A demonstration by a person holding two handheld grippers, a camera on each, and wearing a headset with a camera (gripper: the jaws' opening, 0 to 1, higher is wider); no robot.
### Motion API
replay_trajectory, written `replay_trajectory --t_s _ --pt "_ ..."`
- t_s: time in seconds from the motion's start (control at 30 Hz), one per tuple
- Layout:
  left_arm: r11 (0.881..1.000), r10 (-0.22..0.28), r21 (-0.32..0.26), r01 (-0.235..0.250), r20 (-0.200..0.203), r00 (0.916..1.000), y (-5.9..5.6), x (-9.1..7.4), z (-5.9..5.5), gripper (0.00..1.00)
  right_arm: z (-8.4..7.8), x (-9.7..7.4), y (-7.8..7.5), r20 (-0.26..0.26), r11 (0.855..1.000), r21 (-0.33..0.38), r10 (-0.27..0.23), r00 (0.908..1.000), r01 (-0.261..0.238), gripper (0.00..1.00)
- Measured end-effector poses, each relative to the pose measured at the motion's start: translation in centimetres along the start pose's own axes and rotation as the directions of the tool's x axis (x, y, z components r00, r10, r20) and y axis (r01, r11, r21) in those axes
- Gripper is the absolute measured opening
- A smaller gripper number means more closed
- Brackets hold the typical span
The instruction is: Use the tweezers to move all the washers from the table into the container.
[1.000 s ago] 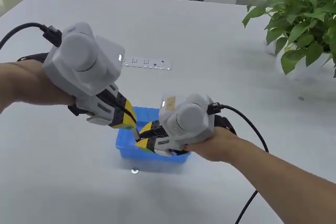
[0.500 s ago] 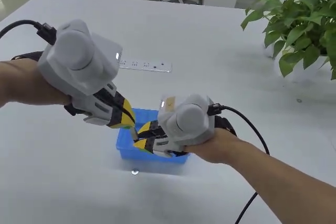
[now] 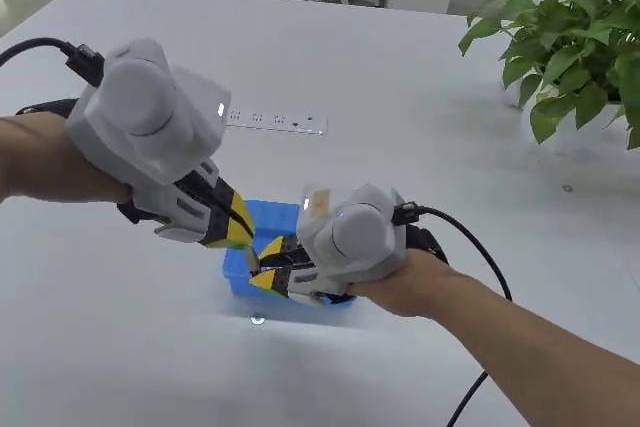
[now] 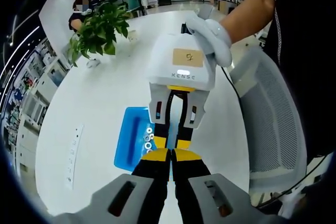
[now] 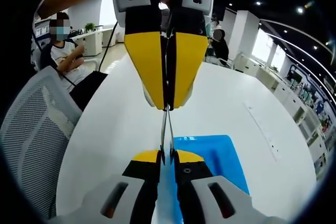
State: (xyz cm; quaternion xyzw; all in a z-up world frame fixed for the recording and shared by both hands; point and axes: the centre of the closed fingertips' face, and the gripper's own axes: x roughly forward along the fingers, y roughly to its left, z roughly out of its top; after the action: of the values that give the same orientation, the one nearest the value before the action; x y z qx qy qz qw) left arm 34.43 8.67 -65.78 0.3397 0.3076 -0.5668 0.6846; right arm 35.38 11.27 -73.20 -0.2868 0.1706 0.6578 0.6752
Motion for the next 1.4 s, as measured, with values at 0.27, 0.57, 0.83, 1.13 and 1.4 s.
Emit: replay_trajectory --t_s 0.27,0.57,0.83,1.13,1.4 --pt "1.000 -0.015 -0.014 0.015 0.001 0.9999 -0.7 0.6 -0.7 0.05 -0.6 0.7 0.9 -0.005 1.000 0.011 0.020 0.9998 -0.019 0.12" --pt "0.999 -0.036 -0.033 0.036 -0.004 0.9994 -1.4 1.6 -1.6 0.05 -1.6 1.5 1.9 -0.005 0.998 0.039 0.041 0.9991 -0.041 0.12" --pt "0.998 -0.053 -0.045 0.052 -0.014 0.9985 -1.8 2.5 -2.4 0.05 -2.4 2.0 2.4 -0.007 0.997 0.057 0.047 0.9989 -0.046 0.12" --pt "0.997 -0.062 -0.046 0.061 -0.024 0.9978 -1.8 3.2 -2.7 0.05 -3.2 2.5 2.5 -0.015 0.997 0.064 0.051 0.9986 -0.050 0.12" --pt "0.998 -0.059 -0.040 0.058 -0.038 0.9975 -1.5 3.7 -3.1 0.05 -3.6 2.8 2.4 -0.019 0.996 0.069 0.054 0.9984 -0.052 0.12"
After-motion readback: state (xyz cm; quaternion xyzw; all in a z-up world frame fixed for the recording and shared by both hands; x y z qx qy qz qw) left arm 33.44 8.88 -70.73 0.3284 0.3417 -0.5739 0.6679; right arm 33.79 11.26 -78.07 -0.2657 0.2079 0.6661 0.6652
